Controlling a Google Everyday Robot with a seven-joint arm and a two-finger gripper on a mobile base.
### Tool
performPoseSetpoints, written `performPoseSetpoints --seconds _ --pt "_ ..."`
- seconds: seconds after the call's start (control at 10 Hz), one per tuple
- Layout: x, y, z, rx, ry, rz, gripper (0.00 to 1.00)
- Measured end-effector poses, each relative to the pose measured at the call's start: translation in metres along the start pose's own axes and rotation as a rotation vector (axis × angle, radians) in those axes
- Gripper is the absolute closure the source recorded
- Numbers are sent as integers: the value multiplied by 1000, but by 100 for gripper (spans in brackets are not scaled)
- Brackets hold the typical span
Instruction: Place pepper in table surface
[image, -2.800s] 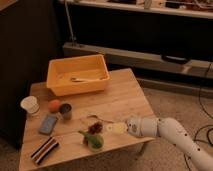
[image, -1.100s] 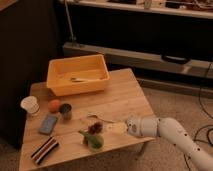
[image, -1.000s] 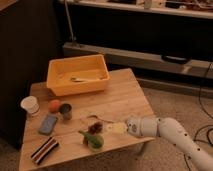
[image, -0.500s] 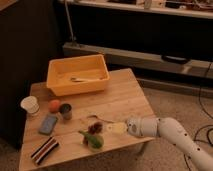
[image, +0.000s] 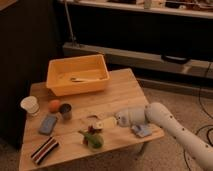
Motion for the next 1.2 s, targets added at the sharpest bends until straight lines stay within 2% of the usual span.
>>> performPoseSetpoints --seconds 0.2,0.3,0.5,0.8,1.0,1.2 --pt "8 -7 26 14 -115 -75 20" --pt "4 -3 42 13 -185 -99 20" --pt "-7 4 51 12 -210 -98 20" --pt "-41 10 38 11 -219 -93 20" --pt "-56 -2 42 18 -242 -129 20" --pt "-60 -9 52 25 -261 -166 20"
